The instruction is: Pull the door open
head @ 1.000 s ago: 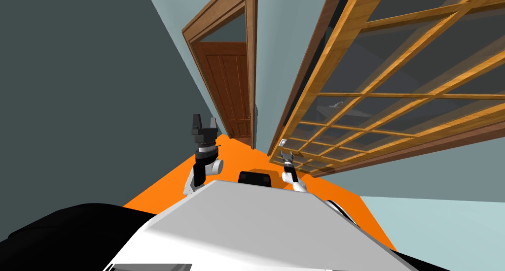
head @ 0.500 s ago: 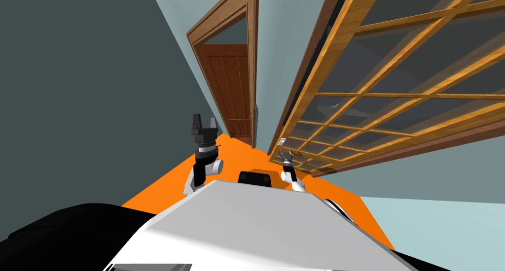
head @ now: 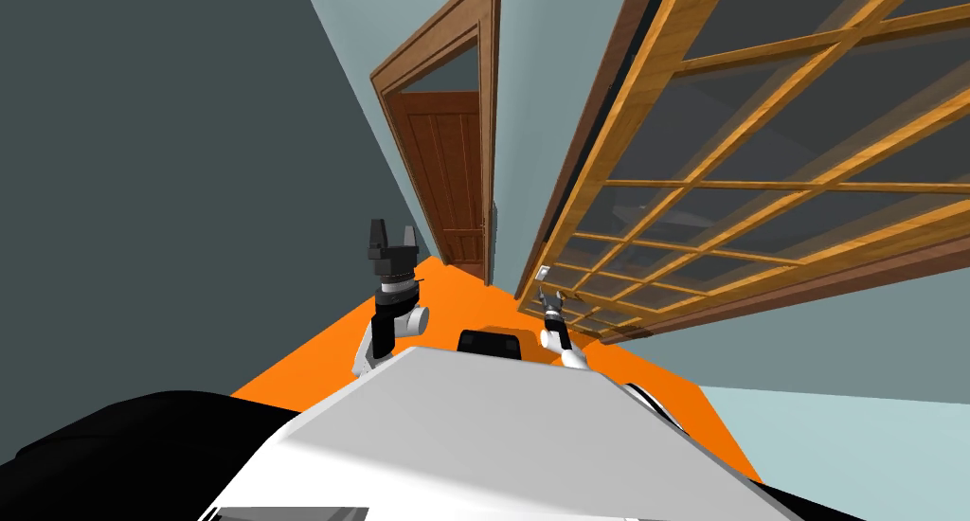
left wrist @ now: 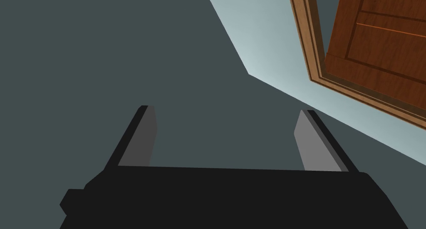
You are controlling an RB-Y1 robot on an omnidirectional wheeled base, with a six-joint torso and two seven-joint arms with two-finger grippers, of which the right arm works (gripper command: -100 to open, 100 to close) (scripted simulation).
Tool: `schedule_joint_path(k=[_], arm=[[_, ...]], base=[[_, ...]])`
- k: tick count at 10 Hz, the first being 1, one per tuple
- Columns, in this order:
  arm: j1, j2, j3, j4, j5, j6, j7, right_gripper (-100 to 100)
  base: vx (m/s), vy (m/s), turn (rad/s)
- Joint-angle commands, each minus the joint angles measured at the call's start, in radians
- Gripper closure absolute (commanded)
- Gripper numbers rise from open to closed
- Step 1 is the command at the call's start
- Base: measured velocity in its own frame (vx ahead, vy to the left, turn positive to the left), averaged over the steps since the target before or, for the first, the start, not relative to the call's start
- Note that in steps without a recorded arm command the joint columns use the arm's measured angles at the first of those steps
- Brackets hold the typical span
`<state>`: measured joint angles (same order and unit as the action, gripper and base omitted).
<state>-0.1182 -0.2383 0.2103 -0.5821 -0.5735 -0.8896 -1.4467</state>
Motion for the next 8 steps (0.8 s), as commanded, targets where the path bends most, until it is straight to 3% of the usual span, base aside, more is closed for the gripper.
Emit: schedule_joint_path(k=[1, 6, 8], arm=[[0.004, -0.011, -0.004, 0.006, -0.004, -0.007, -0.014, -100], [0.029, -0.074, -0.024, 0.038, -0.023, -0.037, -0.080, -100], [0.032, -0.073, -0.025, 0.021, -0.024, -0.024, -0.070, -100]], base=[[0.180, 0.015, 0.081], [0.210, -0.003, 0.104], [0.104, -0.015, 0.042]])
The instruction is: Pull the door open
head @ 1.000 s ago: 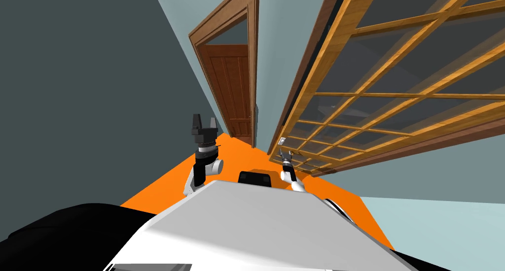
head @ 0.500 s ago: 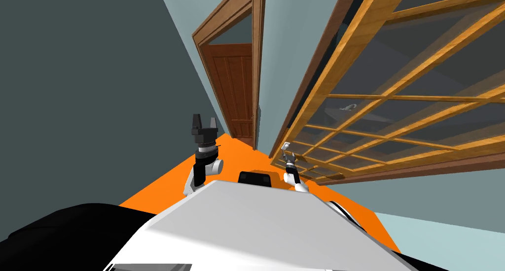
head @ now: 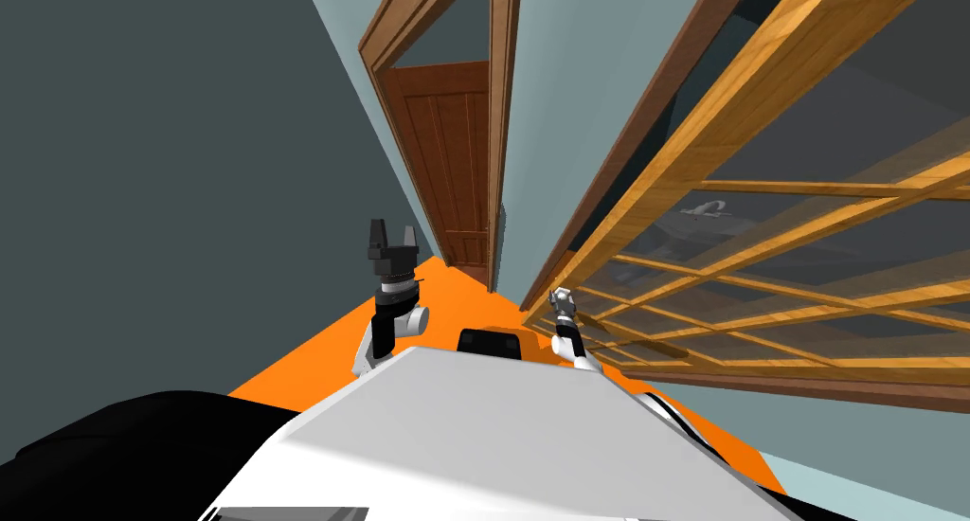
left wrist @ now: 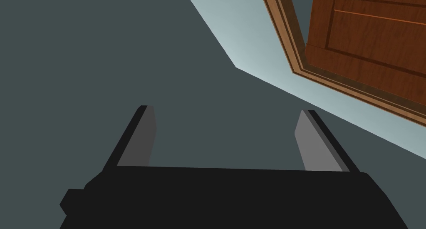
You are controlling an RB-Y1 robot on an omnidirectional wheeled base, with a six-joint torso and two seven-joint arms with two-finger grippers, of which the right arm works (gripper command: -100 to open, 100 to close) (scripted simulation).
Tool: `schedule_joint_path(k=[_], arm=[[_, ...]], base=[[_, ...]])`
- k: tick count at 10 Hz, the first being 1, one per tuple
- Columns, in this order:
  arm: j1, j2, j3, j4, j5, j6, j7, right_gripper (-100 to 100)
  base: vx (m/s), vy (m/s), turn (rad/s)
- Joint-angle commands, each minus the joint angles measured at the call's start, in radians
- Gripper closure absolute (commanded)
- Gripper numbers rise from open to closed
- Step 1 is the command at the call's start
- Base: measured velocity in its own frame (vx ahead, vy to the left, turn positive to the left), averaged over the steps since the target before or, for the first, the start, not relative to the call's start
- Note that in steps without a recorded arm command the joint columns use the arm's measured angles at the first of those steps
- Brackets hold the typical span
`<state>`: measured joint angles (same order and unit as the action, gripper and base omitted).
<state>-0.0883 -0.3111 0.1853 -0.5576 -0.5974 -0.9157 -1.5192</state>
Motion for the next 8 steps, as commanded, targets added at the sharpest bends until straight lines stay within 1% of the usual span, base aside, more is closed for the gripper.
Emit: schedule_joint_path(k=[1, 6, 7, 8], arm=[[0.002, 0.000, 0.000, -0.003, 0.000, 0.002, 0.002, 100], [0.002, 0.000, 0.000, -0.003, 0.000, 0.002, 0.002, 100], [0.011, -0.013, 0.020, -0.006, 0.007, -0.002, -0.020, 100], [0.013, -0.017, 0.025, -0.007, 0.010, -0.004, -0.027, 100]], base=[[-0.002, 0.001, -0.023], [-0.011, -0.001, 0.001], [-0.106, -0.005, 0.100], [-0.189, -0.027, 0.072]])
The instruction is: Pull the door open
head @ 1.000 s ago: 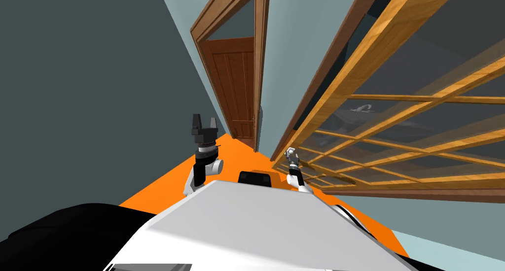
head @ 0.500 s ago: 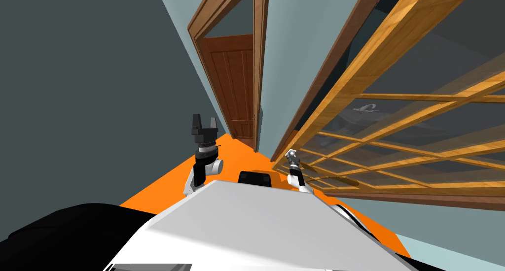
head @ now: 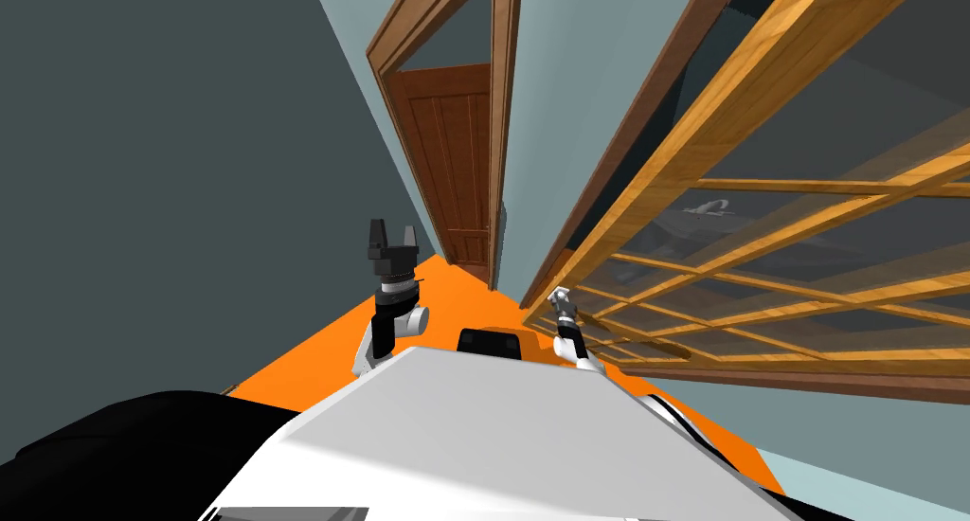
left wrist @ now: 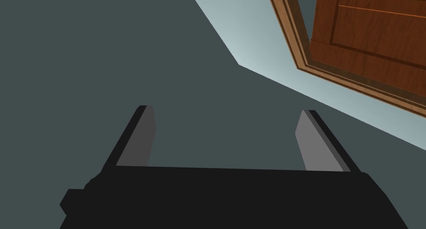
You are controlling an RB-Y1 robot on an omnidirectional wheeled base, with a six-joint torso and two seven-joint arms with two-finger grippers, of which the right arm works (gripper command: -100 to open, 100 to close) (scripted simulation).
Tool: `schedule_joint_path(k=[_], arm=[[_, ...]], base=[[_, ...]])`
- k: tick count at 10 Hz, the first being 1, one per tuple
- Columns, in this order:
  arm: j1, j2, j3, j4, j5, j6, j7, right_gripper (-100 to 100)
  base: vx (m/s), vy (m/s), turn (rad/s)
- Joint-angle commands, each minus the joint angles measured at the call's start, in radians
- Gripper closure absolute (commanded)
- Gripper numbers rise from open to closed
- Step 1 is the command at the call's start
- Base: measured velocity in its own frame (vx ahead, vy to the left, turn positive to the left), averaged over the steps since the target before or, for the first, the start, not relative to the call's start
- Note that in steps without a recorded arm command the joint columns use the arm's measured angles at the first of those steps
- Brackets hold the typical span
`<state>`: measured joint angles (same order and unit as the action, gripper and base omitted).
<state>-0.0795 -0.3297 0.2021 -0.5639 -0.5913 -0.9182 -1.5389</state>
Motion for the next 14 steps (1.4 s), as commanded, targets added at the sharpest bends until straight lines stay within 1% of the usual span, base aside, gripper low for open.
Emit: schedule_joint_path(k=[1, 7, 8, 9, 11, 14], arm=[[0.009, -0.006, 0.021, -0.004, 0.008, -0.006, -0.021, 100], [0.039, -0.056, 0.104, -0.024, 0.041, -0.037, -0.114, 100], [0.038, -0.052, 0.095, -0.023, 0.037, -0.029, -0.102, 100], [0.049, -0.063, 0.115, -0.025, 0.047, -0.040, -0.122, 100], [0.058, -0.077, 0.134, -0.030, 0.057, -0.055, -0.143, 100], [0.079, -0.107, 0.175, -0.040, 0.078, -0.086, -0.186, 100]], base=[[-0.207, -0.030, 0.077], [-0.214, -0.032, 0.096], [-0.106, -0.018, 0.030], [-0.135, -0.001, 0.087], [-0.237, -0.047, 0.111], [-0.255, -0.049, 0.116]])
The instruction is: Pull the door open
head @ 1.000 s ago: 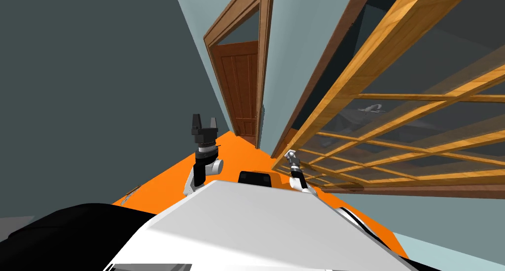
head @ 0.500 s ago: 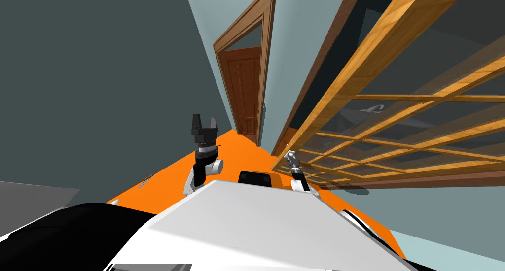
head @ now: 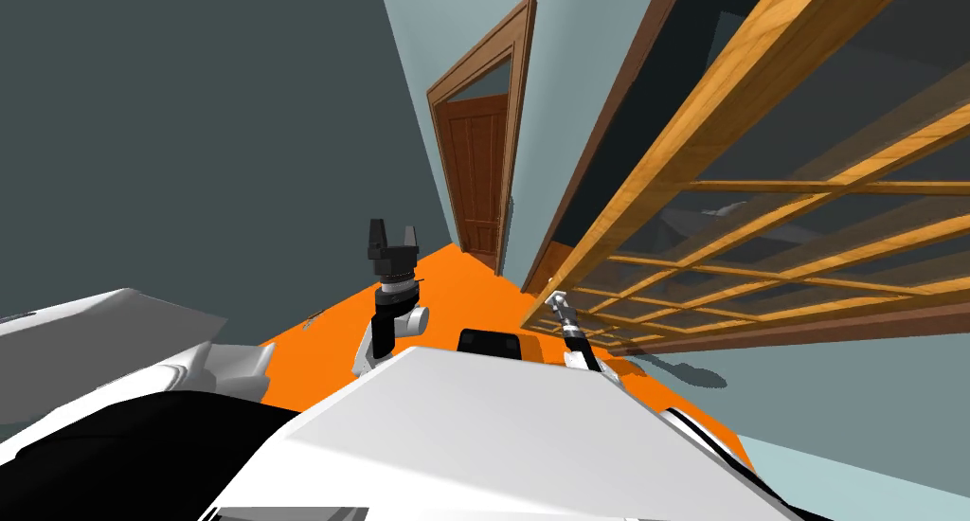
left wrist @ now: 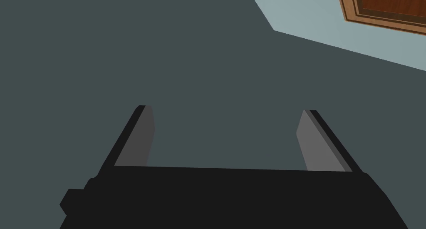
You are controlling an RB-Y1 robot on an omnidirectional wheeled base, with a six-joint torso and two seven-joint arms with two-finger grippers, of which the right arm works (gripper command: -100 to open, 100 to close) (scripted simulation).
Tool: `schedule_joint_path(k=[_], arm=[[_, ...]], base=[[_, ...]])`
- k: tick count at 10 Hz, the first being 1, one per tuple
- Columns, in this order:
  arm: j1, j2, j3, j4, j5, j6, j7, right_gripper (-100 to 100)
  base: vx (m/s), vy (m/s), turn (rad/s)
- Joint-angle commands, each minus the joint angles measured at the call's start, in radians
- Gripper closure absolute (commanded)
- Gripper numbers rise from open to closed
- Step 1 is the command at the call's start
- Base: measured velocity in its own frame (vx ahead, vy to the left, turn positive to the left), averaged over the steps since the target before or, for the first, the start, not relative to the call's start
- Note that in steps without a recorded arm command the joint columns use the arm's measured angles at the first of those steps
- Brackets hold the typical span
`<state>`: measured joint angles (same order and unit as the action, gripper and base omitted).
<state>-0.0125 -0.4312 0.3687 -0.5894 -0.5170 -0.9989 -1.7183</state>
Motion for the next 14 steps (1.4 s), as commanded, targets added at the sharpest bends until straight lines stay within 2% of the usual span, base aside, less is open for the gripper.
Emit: schedule_joint_path(k=[1, 2, 3, 4, 5, 10, 11, 12, 14], arm=[[0.016, -0.012, 0.016, -0.017, 0.008, -0.012, -0.015, 100], [0.021, -0.019, 0.026, -0.019, 0.013, -0.019, -0.025, 100], [0.016, -0.013, 0.021, -0.010, 0.011, -0.014, -0.019, 100], [0.033, -0.029, 0.042, -0.008, 0.024, -0.041, -0.042, 100], [0.036, -0.033, 0.046, -0.008, 0.027, -0.048, -0.048, 100], [0.076, -0.081, 0.100, -0.004, 0.062, -0.131, -0.111, 100], [0.080, -0.086, 0.105, -0.004, 0.066, -0.139, -0.118, 100], [0.084, -0.083, 0.101, -0.022, 0.063, -0.118, -0.106, 100], [0.096, -0.092, 0.115, -0.007, 0.070, -0.150, -0.121, 100]], base=[[-0.229, -0.052, 0.085], [-0.225, -0.051, 0.077], [-0.103, -0.020, 0.019], [-0.184, -0.046, 0.103], [-0.225, -0.063, 0.115], [-0.204, -0.072, 0.110], [-0.190, -0.046, 0.087], [-0.079, -0.013, 0.015], [-0.147, -0.059, 0.165]])
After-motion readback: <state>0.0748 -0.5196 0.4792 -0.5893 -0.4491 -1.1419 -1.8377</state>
